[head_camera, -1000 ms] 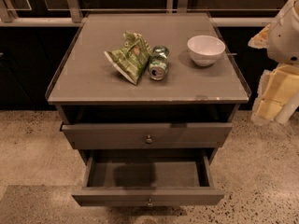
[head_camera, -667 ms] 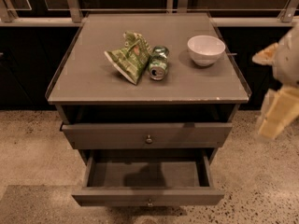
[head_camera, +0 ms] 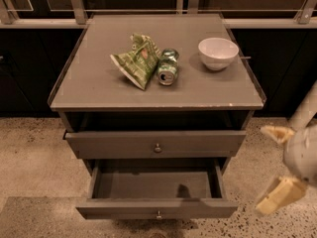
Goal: Close middle drawer
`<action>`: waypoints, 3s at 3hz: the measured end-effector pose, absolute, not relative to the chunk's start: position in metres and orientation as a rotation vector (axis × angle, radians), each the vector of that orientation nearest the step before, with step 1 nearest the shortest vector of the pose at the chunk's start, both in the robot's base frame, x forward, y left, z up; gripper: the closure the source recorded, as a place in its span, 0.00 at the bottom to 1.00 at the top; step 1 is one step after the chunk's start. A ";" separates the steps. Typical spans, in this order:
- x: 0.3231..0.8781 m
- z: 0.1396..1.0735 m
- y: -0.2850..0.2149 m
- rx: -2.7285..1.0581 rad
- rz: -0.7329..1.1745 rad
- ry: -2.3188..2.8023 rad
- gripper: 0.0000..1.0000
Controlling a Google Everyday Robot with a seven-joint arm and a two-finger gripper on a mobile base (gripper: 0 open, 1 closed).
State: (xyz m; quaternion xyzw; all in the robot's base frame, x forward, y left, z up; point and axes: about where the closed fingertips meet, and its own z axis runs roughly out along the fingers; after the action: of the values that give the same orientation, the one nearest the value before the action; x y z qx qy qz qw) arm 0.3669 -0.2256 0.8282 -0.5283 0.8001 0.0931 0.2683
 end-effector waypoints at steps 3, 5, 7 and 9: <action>0.347 0.592 -0.219 -1.082 0.614 2.271 0.00; 0.375 0.557 -0.248 -0.991 0.624 2.312 0.00; 0.400 0.490 -0.258 -0.914 0.709 2.354 0.18; 0.400 0.491 -0.258 -0.915 0.708 2.354 0.64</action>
Offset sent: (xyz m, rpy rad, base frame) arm -0.0151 0.0068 -0.3354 0.3486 0.2612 -0.2616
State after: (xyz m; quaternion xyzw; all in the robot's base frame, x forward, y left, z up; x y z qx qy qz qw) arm 0.3998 -0.2582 0.4909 -0.3372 0.8674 0.2610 0.2564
